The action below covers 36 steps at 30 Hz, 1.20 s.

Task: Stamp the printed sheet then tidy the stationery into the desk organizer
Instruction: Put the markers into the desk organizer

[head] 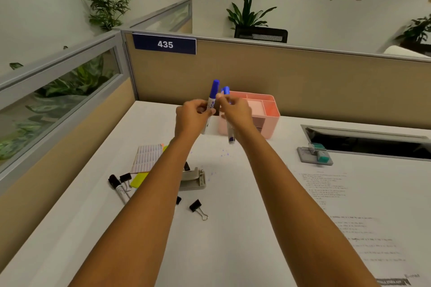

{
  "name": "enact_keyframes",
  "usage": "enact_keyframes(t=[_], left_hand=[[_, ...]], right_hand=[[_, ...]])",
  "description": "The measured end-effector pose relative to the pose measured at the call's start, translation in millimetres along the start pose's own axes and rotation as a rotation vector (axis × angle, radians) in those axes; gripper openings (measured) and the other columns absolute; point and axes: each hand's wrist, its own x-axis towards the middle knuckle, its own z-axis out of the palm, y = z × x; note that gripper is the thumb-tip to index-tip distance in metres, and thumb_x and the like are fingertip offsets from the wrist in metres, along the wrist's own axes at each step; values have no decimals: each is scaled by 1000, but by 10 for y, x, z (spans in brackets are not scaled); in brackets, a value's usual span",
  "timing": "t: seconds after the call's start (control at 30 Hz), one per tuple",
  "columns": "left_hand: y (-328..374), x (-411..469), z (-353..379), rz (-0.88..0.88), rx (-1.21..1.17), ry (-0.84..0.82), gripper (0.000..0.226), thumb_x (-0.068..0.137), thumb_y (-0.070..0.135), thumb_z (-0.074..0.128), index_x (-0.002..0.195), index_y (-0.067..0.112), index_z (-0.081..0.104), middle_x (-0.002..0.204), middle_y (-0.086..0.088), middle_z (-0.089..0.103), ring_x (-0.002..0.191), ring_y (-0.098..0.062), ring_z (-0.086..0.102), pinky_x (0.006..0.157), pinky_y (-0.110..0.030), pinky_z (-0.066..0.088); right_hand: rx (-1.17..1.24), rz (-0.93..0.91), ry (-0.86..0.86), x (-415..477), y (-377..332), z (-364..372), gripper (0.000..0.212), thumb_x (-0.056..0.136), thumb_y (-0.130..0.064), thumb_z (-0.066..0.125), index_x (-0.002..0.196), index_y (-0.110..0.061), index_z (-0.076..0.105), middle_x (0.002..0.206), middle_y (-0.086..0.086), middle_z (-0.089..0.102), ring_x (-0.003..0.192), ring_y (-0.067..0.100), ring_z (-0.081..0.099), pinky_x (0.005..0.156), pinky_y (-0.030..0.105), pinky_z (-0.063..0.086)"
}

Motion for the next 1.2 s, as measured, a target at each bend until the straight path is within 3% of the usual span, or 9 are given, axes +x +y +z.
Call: enact_keyframes(t=[0.1,0.23,0.4,0.57,0.93,1.07,1.2], left_hand=[[84,314,123,-7,-24,25,33,84,17,65,114,5,62,110,-13,69,102,-24,65,80,-26,46],[202,672,309,13,17,32,33,87,16,61,118,7,54,115,-13,65,105,-27,63,78,-30,48],[255,1021,520,47,12,45,40,86,14,63,124,9,51,119,-13,63,108,-28,63,91,-37,51],[201,1233,752,57,38,16,44,86,12,61,127,9,46,119,-15,62,108,-28,62,93,-39,50],[-92,1375,1101,-30,207,-138,27,92,8,51,118,5,56,114,-18,61,84,-20,51,72,-28,42],[-83,1328,1139,-71,223,-159,28,93,8,49,119,4,59,119,-16,61,90,-25,56,73,-27,42],[-80,1274,1087,-103,164,-111,33,92,8,52,125,6,56,122,-15,61,108,-28,60,84,-33,51]], right_hand=[[-61,-90,151,350,-87,-159,24,95,-13,49,110,-13,68,119,6,66,104,19,62,84,24,46],[-13,-169,276,771,-148,-273,23,94,-4,48,112,-15,56,113,9,61,98,22,62,91,39,53],[-140,-263,344,1206,-88,-282,57,93,-3,51,140,-25,29,106,13,61,93,21,63,85,29,49],[-334,-314,317,1462,166,-197,42,94,-6,50,133,-17,43,122,13,59,108,24,60,90,31,50],[-559,-141,69,1683,620,-41,34,94,0,45,123,-10,56,114,17,63,99,32,64,86,37,52],[-590,-91,32,1672,637,-31,31,94,-3,47,123,-8,58,120,16,62,104,32,63,90,38,53],[-581,-119,114,1628,579,-82,31,95,-7,44,124,-8,57,120,15,63,106,31,62,88,37,52]])
